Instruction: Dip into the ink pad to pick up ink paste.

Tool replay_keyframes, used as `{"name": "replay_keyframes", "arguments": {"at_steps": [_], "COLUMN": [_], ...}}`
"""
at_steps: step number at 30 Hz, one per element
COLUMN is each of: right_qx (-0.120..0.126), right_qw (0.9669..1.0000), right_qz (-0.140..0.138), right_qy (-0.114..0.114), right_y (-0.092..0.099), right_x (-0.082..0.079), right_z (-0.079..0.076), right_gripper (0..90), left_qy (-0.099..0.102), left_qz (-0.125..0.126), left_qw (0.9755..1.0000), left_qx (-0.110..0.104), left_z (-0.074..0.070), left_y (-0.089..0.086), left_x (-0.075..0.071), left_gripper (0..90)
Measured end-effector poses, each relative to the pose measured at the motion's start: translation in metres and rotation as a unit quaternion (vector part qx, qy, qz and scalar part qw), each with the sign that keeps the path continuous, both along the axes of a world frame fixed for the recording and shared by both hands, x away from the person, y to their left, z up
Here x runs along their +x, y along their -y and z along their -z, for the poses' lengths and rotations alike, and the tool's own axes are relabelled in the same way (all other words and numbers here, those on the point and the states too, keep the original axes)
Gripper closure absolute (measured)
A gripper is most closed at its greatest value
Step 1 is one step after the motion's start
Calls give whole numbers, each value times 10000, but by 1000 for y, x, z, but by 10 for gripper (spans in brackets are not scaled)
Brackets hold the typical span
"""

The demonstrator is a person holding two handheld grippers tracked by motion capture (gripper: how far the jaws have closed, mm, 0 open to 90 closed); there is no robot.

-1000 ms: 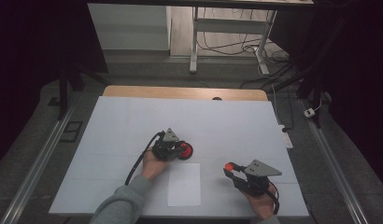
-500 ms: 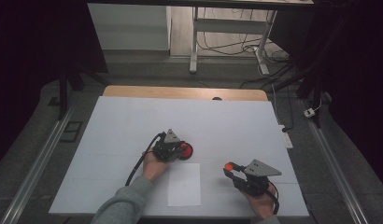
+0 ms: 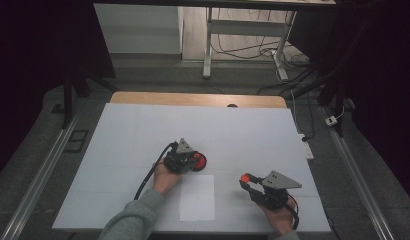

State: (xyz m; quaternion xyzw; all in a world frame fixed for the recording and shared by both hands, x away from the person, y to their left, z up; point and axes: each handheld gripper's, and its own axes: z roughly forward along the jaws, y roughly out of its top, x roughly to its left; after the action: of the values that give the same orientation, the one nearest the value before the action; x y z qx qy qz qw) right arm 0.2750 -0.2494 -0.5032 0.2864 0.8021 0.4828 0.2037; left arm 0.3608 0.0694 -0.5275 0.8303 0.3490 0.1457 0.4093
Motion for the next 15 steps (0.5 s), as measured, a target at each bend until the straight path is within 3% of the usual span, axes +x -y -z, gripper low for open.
{"name": "replay_keyframes", "arguments": {"at_steps": [15], "right_qx": [18], "right_qw": [10000], "right_qz": [21], "right_qy": [26], "right_y": [1], "right_x": [0], "right_z": [-1], "right_gripper": [643], "left_qy": [-96], "left_qz": [5], "left_qw": [9999], "left_qx": [-119], "left_z": [-3], "left_y": [0], "left_x": [2], "left_gripper": [727]}}
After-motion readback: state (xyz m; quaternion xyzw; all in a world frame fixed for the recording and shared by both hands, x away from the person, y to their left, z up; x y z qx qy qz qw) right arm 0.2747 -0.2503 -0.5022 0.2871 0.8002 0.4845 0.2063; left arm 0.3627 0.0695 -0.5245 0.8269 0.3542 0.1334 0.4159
